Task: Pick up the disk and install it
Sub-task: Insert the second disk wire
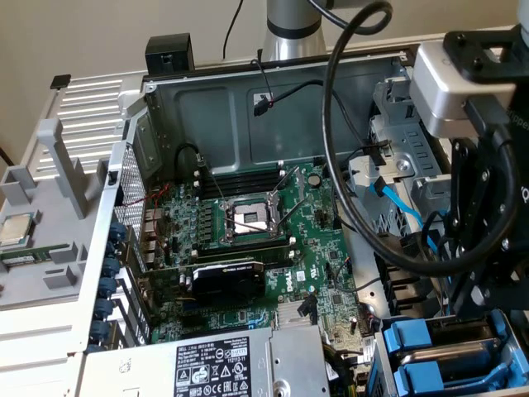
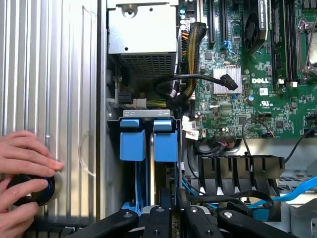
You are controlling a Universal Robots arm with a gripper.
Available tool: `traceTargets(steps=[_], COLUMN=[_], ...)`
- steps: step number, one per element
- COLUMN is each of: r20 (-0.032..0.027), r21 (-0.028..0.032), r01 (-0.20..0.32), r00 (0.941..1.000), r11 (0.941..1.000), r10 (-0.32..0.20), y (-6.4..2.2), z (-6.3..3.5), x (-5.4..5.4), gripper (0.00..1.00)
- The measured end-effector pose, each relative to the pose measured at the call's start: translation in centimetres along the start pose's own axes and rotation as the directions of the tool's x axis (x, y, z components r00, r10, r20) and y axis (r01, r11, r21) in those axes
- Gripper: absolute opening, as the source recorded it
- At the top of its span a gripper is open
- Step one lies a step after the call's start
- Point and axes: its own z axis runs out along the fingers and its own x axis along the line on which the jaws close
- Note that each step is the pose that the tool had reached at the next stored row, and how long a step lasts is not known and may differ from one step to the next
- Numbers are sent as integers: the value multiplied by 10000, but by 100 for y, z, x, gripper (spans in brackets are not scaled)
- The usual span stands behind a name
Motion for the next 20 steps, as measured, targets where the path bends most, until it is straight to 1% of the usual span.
traceTargets(steps=[10,20], r20=[1,2], r21=[0,17], r01=[-1,-18], r00=[10000,10000], r11=[10000,10000], r10=[1,18], y=[-1,6], z=[37,61], x=[-1,-2], gripper=[17,17])
